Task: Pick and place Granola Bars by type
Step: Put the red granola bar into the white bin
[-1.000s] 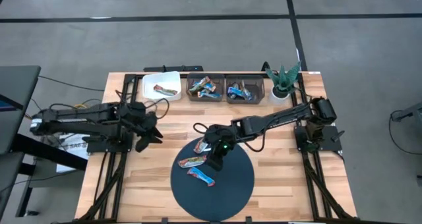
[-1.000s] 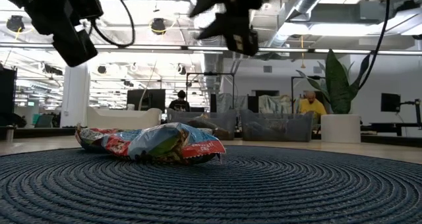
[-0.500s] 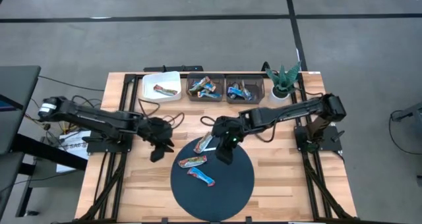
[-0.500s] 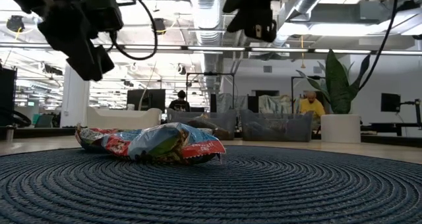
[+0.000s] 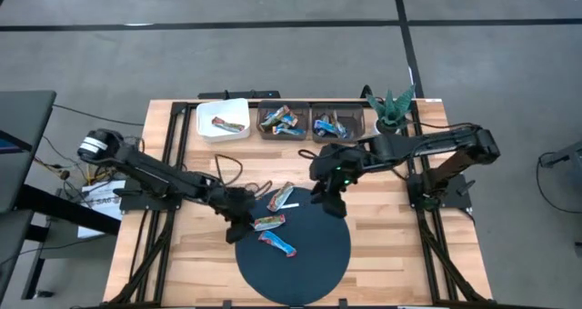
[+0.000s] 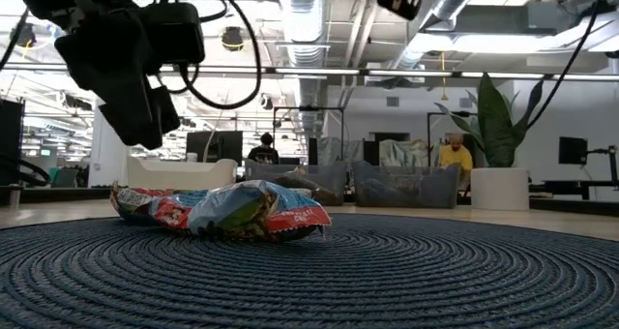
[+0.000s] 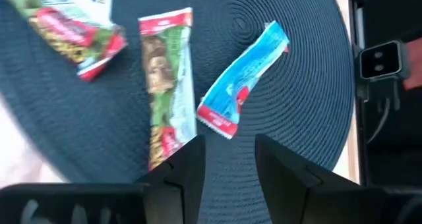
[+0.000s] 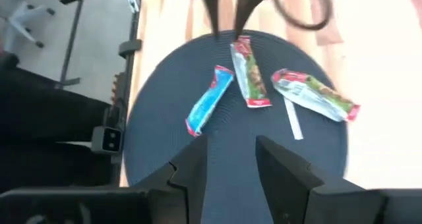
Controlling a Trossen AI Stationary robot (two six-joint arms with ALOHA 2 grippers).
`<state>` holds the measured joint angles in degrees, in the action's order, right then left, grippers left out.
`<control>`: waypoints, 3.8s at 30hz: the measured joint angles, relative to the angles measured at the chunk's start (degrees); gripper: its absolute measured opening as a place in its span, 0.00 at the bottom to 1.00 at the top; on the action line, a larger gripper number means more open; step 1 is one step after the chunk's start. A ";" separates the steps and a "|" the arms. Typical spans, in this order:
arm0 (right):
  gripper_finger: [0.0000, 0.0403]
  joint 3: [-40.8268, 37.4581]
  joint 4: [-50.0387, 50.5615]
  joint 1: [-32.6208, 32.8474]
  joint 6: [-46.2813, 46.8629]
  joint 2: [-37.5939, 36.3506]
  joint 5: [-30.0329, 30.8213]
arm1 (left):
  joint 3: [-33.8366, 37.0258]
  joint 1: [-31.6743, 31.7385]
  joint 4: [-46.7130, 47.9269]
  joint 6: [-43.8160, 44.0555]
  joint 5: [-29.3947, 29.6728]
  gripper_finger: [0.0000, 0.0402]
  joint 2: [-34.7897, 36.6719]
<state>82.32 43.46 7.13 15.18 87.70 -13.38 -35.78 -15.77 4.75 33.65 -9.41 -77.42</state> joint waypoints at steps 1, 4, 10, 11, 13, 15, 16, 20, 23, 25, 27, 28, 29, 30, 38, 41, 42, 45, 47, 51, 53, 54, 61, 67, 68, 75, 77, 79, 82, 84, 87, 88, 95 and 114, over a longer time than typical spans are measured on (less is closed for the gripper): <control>0.30 -0.05 0.34 0.00 -0.41 -0.54 0.49 | -0.96 -0.61 0.04 0.00 0.66 0.30 -1.34; 0.30 0.01 0.84 0.00 -1.35 -1.87 2.34 | -4.18 -2.29 0.25 -0.03 3.53 0.30 -5.33; 0.30 0.01 1.05 0.00 -2.89 -2.71 3.25 | -8.57 -2.77 6.77 -0.01 13.32 0.30 -11.06; 0.30 0.01 1.25 0.03 -3.14 -2.71 3.25 | -9.07 -2.72 7.85 0.00 13.78 0.30 -11.93; 0.30 0.01 1.59 0.36 -3.33 -2.69 3.25 | -9.50 -2.69 8.49 -0.02 12.79 0.30 -13.55; 0.30 0.01 1.51 0.38 -3.95 -2.68 3.23 | -9.48 -2.71 8.29 -0.02 10.59 0.30 -14.25; 0.30 0.01 1.51 0.50 -4.13 -2.63 3.23 | -9.53 -2.71 7.70 0.00 9.91 0.30 -14.76; 0.30 0.00 1.04 0.73 -4.29 -2.60 3.27 | -9.50 -2.71 8.39 -0.02 10.27 0.30 -14.92; 0.30 -0.01 1.03 0.72 -4.57 -2.60 3.26 | -9.50 -2.60 8.52 -0.04 10.68 0.30 -14.92; 0.30 -0.01 1.03 0.72 -4.69 -2.60 3.25 | -9.50 -2.56 8.33 0.03 10.32 0.30 -14.92; 0.30 -0.01 1.03 0.72 -4.81 -2.60 3.25 | -9.50 -2.58 8.25 0.42 9.70 0.29 -14.92; 0.30 0.00 1.03 0.72 -4.99 -2.60 3.26 | -9.50 -2.58 8.22 0.58 9.66 0.27 -14.92; 0.30 -0.01 1.03 0.72 -5.14 -2.60 3.28 | -9.50 -2.60 8.21 0.61 9.45 0.25 -14.90; 0.30 -0.01 1.03 0.72 -5.16 -2.60 3.29 | -9.50 -2.60 8.12 0.61 8.90 0.23 -14.89; 0.30 -0.01 1.01 0.66 -5.77 -2.58 3.42 | -9.50 -2.62 7.63 0.69 7.65 0.02 -14.87; 0.30 -0.01 1.01 0.61 -5.83 -2.58 3.44 | -9.50 -2.64 7.65 1.85 7.67 0.02 -14.87; 0.30 -0.01 1.01 0.61 -6.04 -2.58 3.44 | -9.50 -2.62 7.67 2.46 7.68 0.02 -14.87; 0.30 -0.01 1.01 0.61 -6.19 -2.58 3.53 | -9.50 -2.62 7.69 4.78 8.72 0.02 -14.76; 0.30 -0.01 1.03 0.61 -6.20 -2.55 4.05 | -9.46 -2.61 7.99 6.91 10.63 0.01 -13.88; 0.30 -0.01 0.97 0.59 -6.19 -2.53 4.54 | -9.46 -2.52 8.29 10.28 14.74 0.01 -10.42; 0.30 0.00 0.43 0.59 -6.17 -2.53 4.56 | -9.46 -2.52 9.63 11.80 17.95 0.01 -7.86; 0.30 -0.01 0.01 0.59 -6.17 -2.53 4.56 | -9.46 -2.52 10.93 12.72 20.16 0.01 -6.31; 0.30 -0.01 -3.91 0.03 -6.17 -2.53 11.79 | -9.46 1.97 21.15 16.91 34.76 0.00 7.05; 0.30 -0.01 -8.84 -1.88 -6.17 -2.53 20.44 | -9.46 12.89 28.31 15.97 42.66 0.00 18.07; 0.30 0.00 -9.60 -2.30 -6.16 -2.53 21.09 | -9.46 15.20 29.64 15.35 42.85 0.00 19.30; 0.30 0.00 -14.99 -5.47 -6.16 -2.53 21.26 | -9.46 33.02 34.60 5.89 37.07 0.00 21.27; 0.30 -0.01 -16.37 -6.11 -6.14 -2.53 21.24 | -9.46 37.80 33.55 2.96 36.54 0.00 20.52; 0.30 0.01 -17.27 -6.56 -6.11 -2.53 21.24 | -9.46 42.34 32.18 0.48 35.51 0.00 19.55; 0.30 -0.01 -17.44 -7.15 -5.27 -2.53 21.20 | -9.46 48.74 30.17 -4.10 29.49 0.00 17.57; 0.30 -0.01 -17.41 -7.47 -5.08 -2.53 21.19 | -9.46 51.81 29.27 -6.13 27.40 0.01 15.66; 0.30 -0.01 -17.42 -7.67 -4.98 -2.53 21.19 | -9.46 55.00 28.02 -8.02 27.55 0.05 12.74; 0.30 -0.01 -17.42 -7.67 -4.97 -2.53 21.19 | -9.46 55.89 27.60 -8.98 27.58 0.07 11.84; 0.30 0.00 -17.40 -7.66 -4.68 -2.53 21.13 | -9.46 59.11 24.27 -11.63 27.84 0.25 7.89; 0.30 -0.01 -17.31 -7.67 -4.55 -2.53 21.00 | -9.46 31.47 17.28 -2.80 6.12 0.25 12.83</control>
<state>82.30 26.15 -0.54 10.63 85.17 7.62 -45.23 15.70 22.03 30.85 -3.28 -64.58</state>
